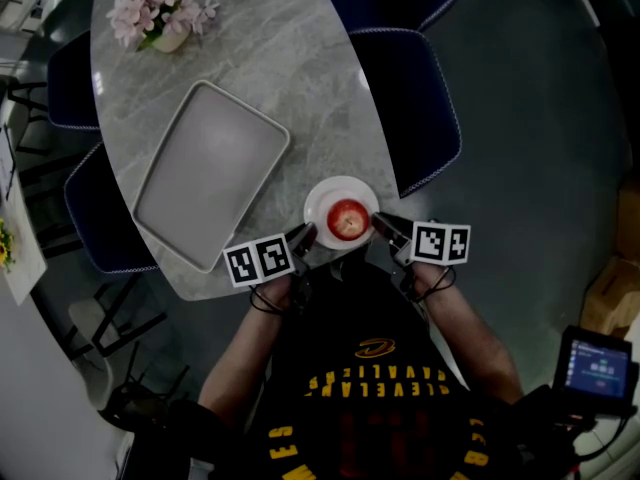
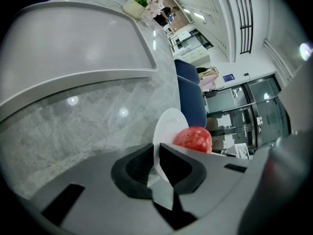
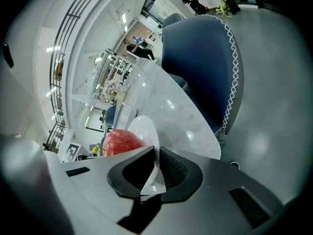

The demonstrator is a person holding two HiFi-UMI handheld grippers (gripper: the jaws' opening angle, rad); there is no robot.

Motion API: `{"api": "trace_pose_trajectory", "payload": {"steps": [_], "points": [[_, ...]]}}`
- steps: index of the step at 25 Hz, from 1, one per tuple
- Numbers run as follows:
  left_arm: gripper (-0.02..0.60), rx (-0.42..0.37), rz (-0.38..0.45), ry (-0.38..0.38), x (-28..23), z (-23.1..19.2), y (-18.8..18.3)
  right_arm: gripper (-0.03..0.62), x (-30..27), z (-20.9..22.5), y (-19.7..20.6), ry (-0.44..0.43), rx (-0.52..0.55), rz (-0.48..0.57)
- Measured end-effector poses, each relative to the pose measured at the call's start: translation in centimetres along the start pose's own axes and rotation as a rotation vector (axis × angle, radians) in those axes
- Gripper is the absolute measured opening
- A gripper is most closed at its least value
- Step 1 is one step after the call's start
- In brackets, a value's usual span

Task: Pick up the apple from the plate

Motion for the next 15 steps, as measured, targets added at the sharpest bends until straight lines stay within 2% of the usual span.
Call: {"api": "trace_pose_trajectory", "payload": {"steps": [15], "points": [[0.04, -0.005, -0.043, -0.014, -1.8, -0.6, 0.1, 0.041, -0.4, 1.5, -0.1, 0.043, -0.006, -0.007]]}}
Point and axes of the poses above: the fingertips, and each gripper's own axes: x backward along the fingers, z to its right, y out of its underside, the point moved 3 cm from there along x, backward along the fingers, and after that the axes turned 3 degrees about -z, right-handed, at the moved point
